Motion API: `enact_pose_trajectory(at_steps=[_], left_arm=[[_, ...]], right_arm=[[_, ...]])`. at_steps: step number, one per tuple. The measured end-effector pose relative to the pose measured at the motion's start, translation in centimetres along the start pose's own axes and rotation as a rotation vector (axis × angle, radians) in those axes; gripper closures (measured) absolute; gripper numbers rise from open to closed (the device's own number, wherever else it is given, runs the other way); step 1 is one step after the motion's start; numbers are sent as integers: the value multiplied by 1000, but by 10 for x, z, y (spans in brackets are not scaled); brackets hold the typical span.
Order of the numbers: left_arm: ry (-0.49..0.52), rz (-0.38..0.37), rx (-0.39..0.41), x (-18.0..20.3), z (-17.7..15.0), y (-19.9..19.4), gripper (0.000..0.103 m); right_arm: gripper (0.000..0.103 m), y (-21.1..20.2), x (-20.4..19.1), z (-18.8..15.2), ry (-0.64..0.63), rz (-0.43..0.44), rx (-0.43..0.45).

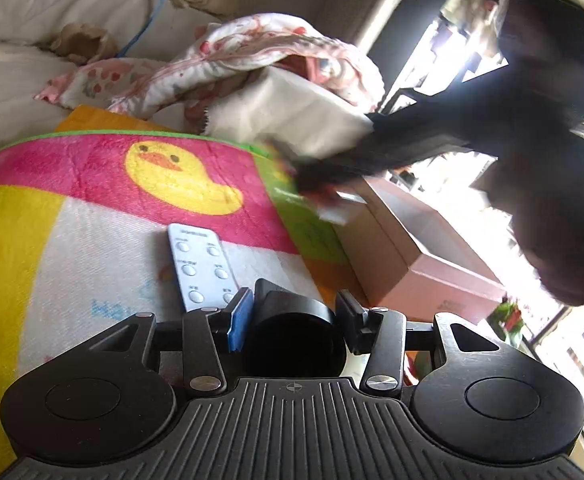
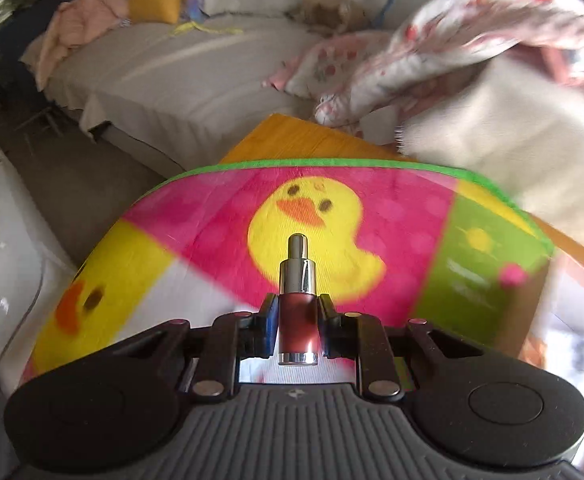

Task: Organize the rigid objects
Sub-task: 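Carry the lipstick and set it beside the pink box while the left holds the cylinder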

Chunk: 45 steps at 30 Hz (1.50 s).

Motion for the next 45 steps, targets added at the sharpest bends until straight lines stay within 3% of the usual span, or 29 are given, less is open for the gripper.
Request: enact_pose_trajectory(at_steps=[3, 6, 11, 15, 18, 24, 26, 30, 32, 36, 41, 45], left_arm=[[57, 21, -22, 11, -2, 3, 53], [121, 50, -45, 28, -8, 6, 52], [161, 46, -87, 59, -27, 8, 52], [214, 69, -157, 82, -45, 12, 50], [306, 150, -184, 96, -55, 10, 49], [289, 218, -197, 93, -52, 5, 49], [293, 231, -197, 92, -50, 4, 49], [306, 241, -204, 93, -52, 3, 49], [310, 248, -205, 92, -53, 2, 49], [304, 256, -187, 89, -52, -1, 48], [317, 275, -171, 86, -42, 6, 48], [312, 278, -167, 82, -35, 18, 48]], right_arm=[[83, -38, 14, -52, -4, -13, 44], [83, -59, 32, -106, 10, -93, 77], [83, -54, 56, -191, 45, -220, 19], [83, -46, 61, -230, 33, -223, 17], [81, -41, 60, -247, 23, -206, 32], [49, -37, 69, -264, 35, -241, 96], [43, -38, 75, -269, 37, -292, 118], [39, -41, 85, -275, 62, -478, 167], [28, -43, 90, -278, 126, -412, 181], [19, -35, 95, -284, 275, -210, 182], [1, -25, 86, -287, 320, -229, 229], [0, -22, 87, -282, 340, -218, 223]])
Point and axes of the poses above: each gripper's, at about its wrist camera, not at the fingertips, and y roughly the way its jaws point, x to its right, z to its top, the point moved 5 cm from there along y, roughly the way its jaws point, and after that the axes turned 13 degrees about -x, right-handed, at the moved point
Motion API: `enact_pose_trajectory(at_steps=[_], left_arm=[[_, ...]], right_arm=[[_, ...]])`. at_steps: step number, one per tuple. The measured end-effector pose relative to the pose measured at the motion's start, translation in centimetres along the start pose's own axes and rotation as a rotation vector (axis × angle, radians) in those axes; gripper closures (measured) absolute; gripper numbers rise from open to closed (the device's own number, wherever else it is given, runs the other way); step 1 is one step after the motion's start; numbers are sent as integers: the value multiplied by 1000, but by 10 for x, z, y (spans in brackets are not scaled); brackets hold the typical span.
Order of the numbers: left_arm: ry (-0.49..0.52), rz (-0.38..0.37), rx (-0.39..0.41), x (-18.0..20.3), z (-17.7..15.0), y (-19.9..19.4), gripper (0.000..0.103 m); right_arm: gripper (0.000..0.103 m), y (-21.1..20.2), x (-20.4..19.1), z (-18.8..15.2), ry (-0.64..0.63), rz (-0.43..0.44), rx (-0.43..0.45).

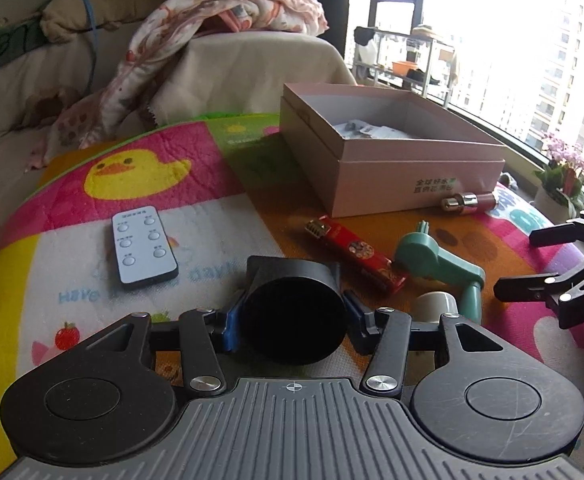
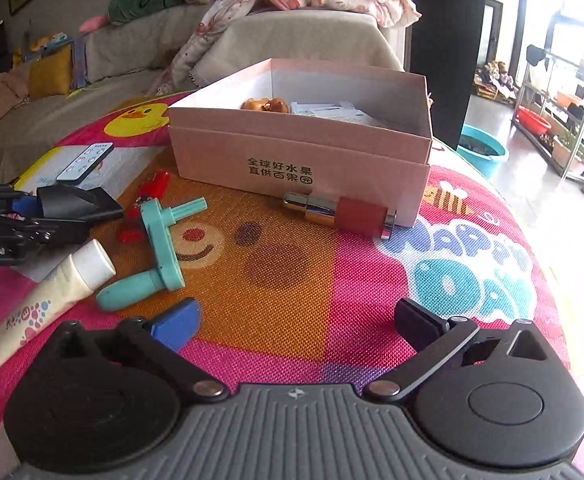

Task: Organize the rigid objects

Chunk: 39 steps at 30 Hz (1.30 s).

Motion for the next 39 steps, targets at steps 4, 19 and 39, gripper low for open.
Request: enact_pose_trajectory(at_steps=[4, 19, 39], left_arm=[[-25, -29, 14, -3, 6, 6, 48], [-10, -27, 56, -5, 17, 0, 48], [124, -134, 120, 28, 41, -44, 51]], right_arm=[[0, 4, 3, 7, 41, -24, 1], [16, 38, 5, 60, 174, -158, 36], [25, -42, 10, 16, -50, -95, 145]])
Point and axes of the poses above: each gripper's, at about its wrist camera, not at the fingertips, and y roughly the way its jaws point, x to its right, z to its top, the point moved 5 cm from there along y, roughly the way its jaws point, and after that the axes turned 13 degrees about -x, right-handed, at the moved point
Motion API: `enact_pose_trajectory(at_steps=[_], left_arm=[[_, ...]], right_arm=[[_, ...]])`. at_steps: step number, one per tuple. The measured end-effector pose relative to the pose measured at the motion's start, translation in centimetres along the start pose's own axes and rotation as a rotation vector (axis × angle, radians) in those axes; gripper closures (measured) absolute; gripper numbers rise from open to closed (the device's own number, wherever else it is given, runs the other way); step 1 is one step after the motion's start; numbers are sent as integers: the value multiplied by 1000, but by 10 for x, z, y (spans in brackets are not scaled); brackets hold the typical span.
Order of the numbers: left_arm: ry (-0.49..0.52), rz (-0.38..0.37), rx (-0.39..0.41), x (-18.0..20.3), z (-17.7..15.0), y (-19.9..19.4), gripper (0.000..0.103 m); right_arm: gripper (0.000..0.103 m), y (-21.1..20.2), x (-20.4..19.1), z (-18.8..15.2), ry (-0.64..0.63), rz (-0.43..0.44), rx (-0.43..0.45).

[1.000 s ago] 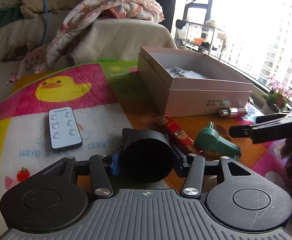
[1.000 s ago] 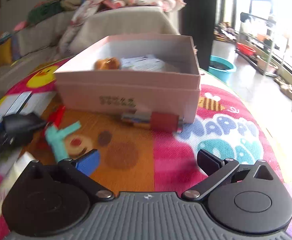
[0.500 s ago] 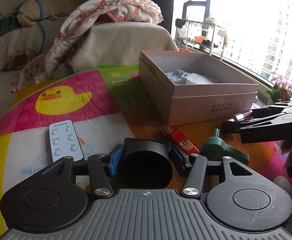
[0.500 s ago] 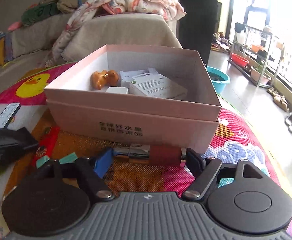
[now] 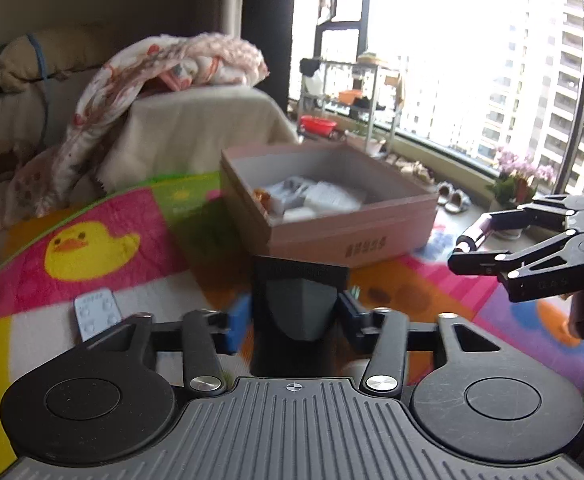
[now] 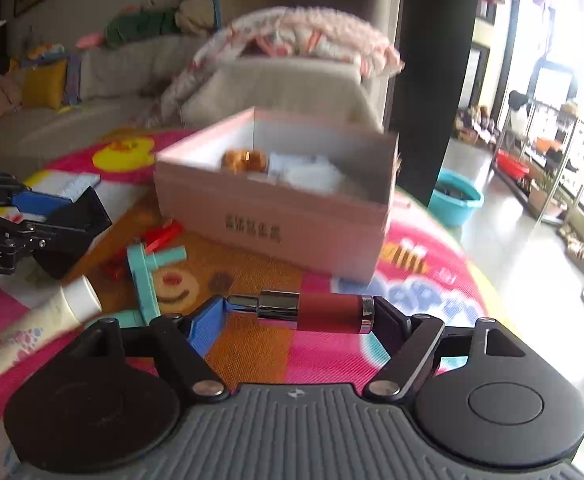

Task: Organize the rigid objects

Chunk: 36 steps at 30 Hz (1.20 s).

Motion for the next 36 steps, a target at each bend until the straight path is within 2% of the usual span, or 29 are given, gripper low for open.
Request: enact_pose_trajectory(at_steps=[3, 8, 11, 14, 17, 21, 24, 28, 32, 36], left_arm=[[44, -13, 112, 11, 55, -26, 51], [126, 22, 275, 29, 142, -47, 51], [112, -11, 301, 33, 172, -38, 51], [84, -38, 286, 32, 186, -19, 51], [30, -78, 249, 25, 189, 9, 51], [-62, -128, 125, 5, 169, 60, 52], [-66, -110, 148, -7, 151, 68, 52], [-100, -93, 187, -24, 136, 48, 52], [-126, 19, 192, -47, 111, 26, 52], [-213, 138, 130, -91, 69, 5, 52]], right_arm=[[25, -32, 12, 30, 11, -25, 124], [25, -70, 28, 92, 22, -78, 315], [25, -68, 36, 115, 40, -78, 333], [25, -52, 39, 127, 49, -82, 315], [25, -29, 40, 132, 55, -78, 272], [24, 3, 38, 128, 42, -19, 188], [17, 14, 35, 113, 53, -20, 154], [14, 15, 29, 87, 21, -63, 148], [11, 15, 27, 62, 27, -65, 117], [11, 17, 28, 34, 78, -3, 45]])
Point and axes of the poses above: each gripper's, at about its wrist camera, not at the fingertips, and y roughly the way its jaws point, x to its right, z to its top, the point moved 5 cm from there along y, roughly the way its jaws point, and after that the axes turned 13 degrees about -x, right-handed, at the moved point
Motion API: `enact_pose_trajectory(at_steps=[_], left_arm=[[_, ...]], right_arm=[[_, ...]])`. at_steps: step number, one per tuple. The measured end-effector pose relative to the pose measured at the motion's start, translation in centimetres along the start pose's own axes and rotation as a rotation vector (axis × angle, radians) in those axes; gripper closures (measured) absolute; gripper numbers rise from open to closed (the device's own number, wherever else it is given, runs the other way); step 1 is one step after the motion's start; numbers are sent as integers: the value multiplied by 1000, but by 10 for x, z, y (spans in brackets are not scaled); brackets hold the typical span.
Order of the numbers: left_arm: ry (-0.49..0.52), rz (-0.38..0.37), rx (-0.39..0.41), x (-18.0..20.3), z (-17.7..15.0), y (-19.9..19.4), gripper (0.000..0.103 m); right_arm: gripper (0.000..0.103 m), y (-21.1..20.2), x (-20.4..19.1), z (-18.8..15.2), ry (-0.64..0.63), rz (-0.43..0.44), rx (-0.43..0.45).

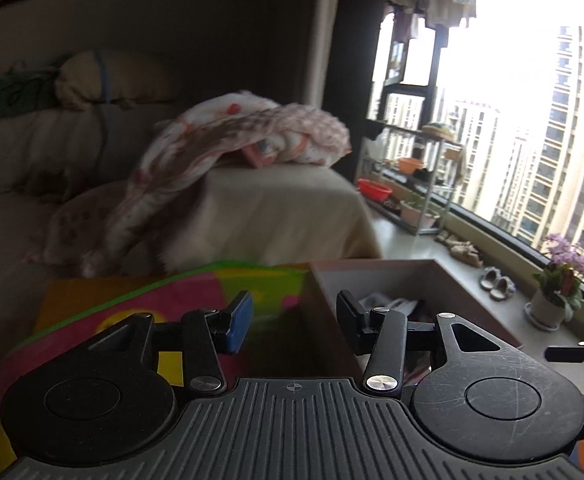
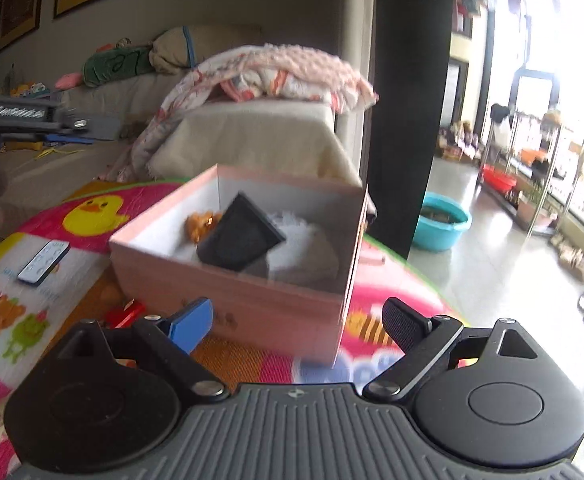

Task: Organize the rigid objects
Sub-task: 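Drop the lipstick into the pink box while the left drops the black cylinder in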

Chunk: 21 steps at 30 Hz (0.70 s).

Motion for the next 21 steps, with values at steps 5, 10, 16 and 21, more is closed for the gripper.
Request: enact_pose_trajectory(at_steps=[5, 10, 16, 21], left_arm=[[-155, 124, -96, -75, -41, -17, 52], [-205, 134, -170, -97, -72, -23, 52], [-207, 89, -211, -75, -75, 7, 52], [-203, 128, -235, -64, -74, 36, 52]], right_arm=[[11, -1, -3, -31, 12, 24, -35], [11, 5, -18, -39, -25, 41, -48], [11, 22, -33, -46, -27, 59, -105], [11, 19, -32, -47, -28, 57, -97]])
Point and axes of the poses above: each gripper's, at about its wrist camera, not at the fingertips, and y roughly the way its jaws point, x to its right, z to its top, the point moved 5 cm from there along y, roughly the way its jaws point, and after that the axes turned 13 degrees about -x, right-handed, at the moved point
